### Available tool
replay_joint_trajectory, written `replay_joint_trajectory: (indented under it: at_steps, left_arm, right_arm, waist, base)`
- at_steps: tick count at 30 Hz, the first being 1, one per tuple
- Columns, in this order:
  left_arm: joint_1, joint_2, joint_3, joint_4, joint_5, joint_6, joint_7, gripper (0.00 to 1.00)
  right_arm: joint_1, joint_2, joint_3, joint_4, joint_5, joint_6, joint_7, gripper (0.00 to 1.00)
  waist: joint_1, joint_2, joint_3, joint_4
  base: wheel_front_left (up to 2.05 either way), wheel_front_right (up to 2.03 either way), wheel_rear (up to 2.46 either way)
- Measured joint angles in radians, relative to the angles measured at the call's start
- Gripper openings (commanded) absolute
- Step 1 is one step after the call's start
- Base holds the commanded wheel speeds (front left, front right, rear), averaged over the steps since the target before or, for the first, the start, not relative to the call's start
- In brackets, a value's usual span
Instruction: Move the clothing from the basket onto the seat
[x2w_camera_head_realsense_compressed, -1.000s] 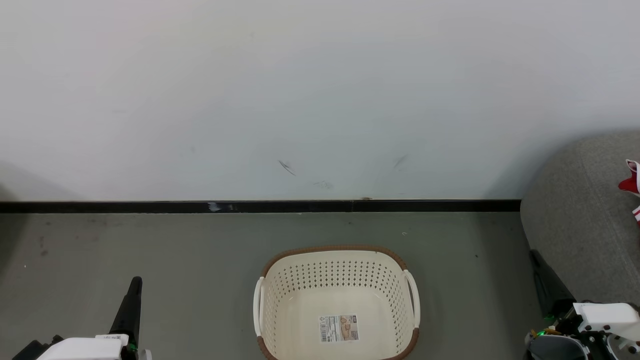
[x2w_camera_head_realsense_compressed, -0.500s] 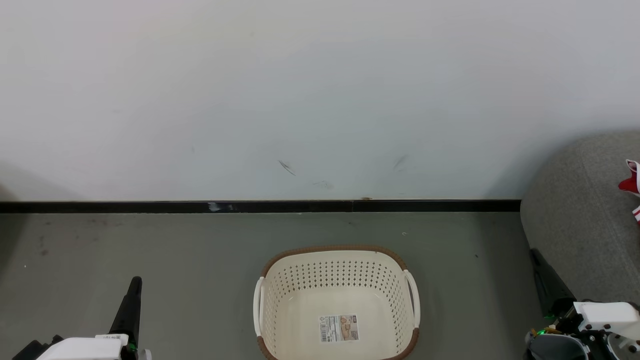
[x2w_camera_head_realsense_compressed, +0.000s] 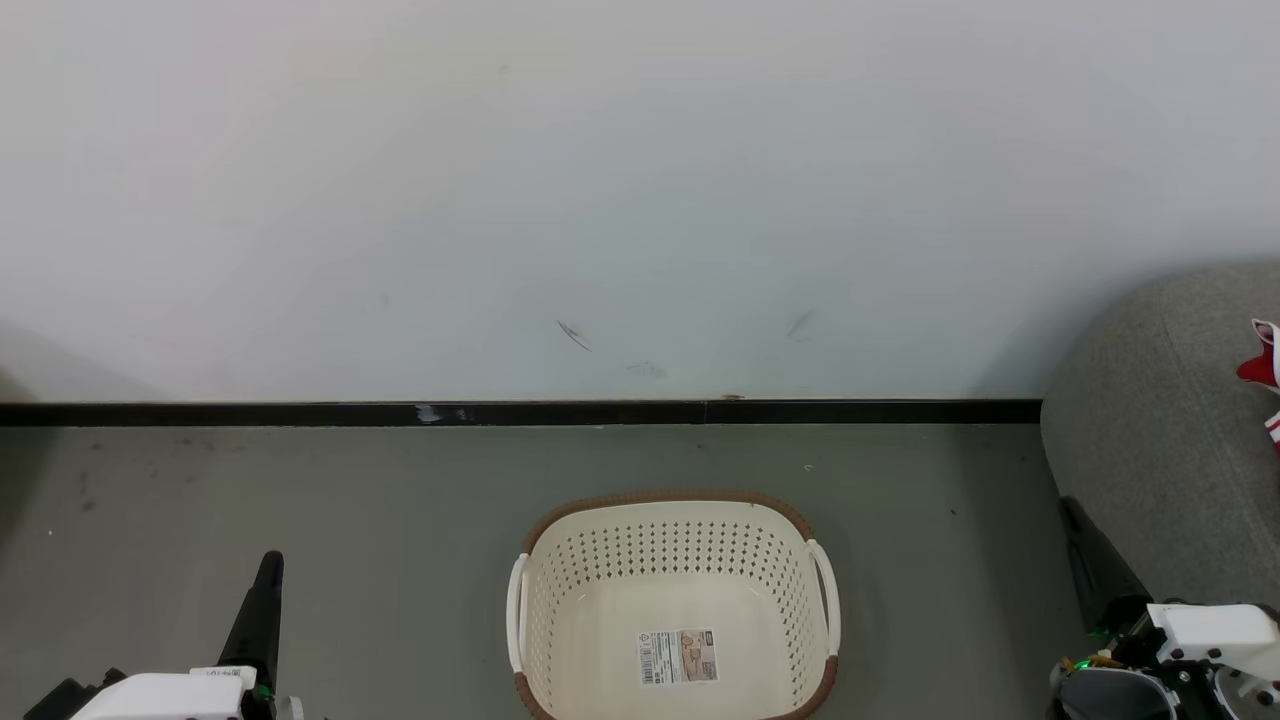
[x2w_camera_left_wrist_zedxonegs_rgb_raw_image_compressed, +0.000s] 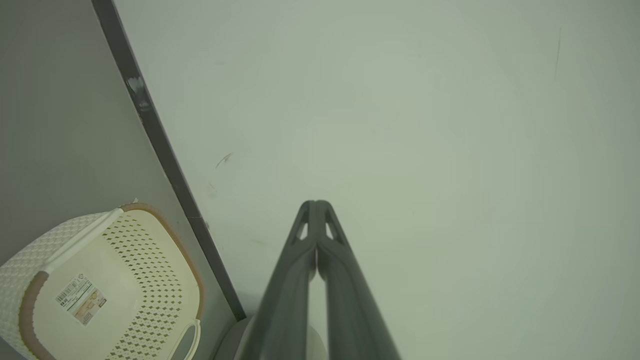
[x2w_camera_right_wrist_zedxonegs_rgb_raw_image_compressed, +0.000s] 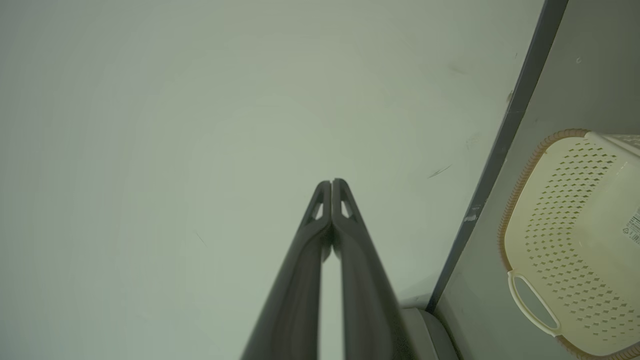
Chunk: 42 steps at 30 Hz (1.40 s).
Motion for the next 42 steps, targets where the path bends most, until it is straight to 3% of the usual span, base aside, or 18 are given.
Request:
replay_joint_trajectory:
  at_steps: [42]
  left_arm:
    - [0.0,-0.002,0.002,-0.001,0.0,0.0,0.0,0.0]
  right_arm:
    - [0.0,0.005,-0.01,0.001,-0.006,0.0,0.009,0.0]
  waist:
    - [0.0,0.0,0.0,0.0]
  base:
    - [0.0,0.0,0.0]
